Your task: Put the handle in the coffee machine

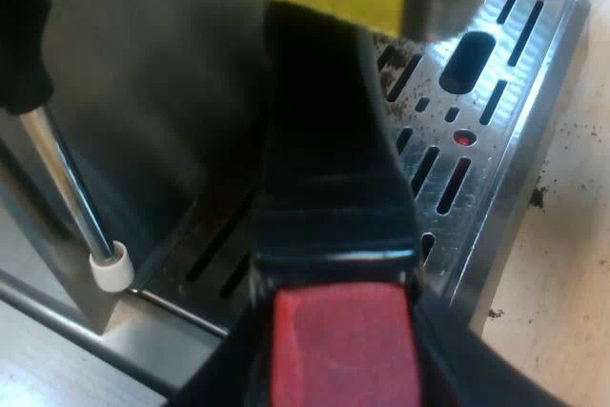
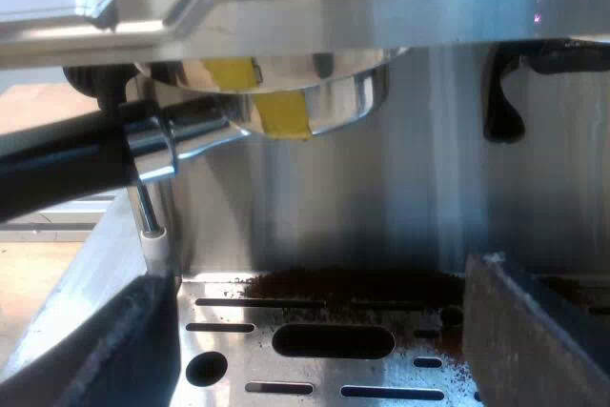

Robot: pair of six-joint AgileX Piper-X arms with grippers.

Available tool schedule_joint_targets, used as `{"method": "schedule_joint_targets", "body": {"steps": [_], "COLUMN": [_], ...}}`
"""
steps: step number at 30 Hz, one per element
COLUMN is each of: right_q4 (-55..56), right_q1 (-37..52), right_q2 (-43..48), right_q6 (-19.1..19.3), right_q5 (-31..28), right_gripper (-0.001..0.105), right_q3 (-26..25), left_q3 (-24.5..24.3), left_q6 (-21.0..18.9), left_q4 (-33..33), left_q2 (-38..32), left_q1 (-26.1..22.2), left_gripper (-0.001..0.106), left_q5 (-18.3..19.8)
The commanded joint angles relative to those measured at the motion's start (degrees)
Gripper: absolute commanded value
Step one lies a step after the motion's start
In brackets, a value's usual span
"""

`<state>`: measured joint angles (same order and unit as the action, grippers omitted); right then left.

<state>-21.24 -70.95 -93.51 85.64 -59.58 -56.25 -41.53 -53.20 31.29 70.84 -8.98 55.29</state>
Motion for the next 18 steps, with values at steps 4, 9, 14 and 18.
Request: {"method": "schedule_joint_targets", "body": {"steps": [4, 9, 14, 18], "right_q4": [-0.37, -0.25, -0.39, -1.43], "right_q1": [0.40, 2.18, 4.66, 5.47], "right_q2": [-0.03, -0.49, -2.20, -3.82], "right_q6": [0.79, 0.79, 0.79, 0.79], "right_q5": [-0.58, 1.63, 5.20, 7.74], "right_gripper": [0.064, 0.064, 0.064, 0.063], "right_q3": [-0.16, -0.16, -0.16, -0.16], "left_q3": [-2.52, -2.50, -2.92, -3.95], "left_q6": [-0.18, -0.13, -0.30, 2.75], "left_q4": [1.91, 2.32, 4.84, 7.60], "left_q2": [-0.79, -2.47, -3.08, -3.37], "left_q1": [-0.05, -0.05, -0.05, -0.05], "left_gripper": [0.000, 0.000, 0.000, 0.000], "left_q5": [4.16, 7.71, 11.06, 11.86]}}
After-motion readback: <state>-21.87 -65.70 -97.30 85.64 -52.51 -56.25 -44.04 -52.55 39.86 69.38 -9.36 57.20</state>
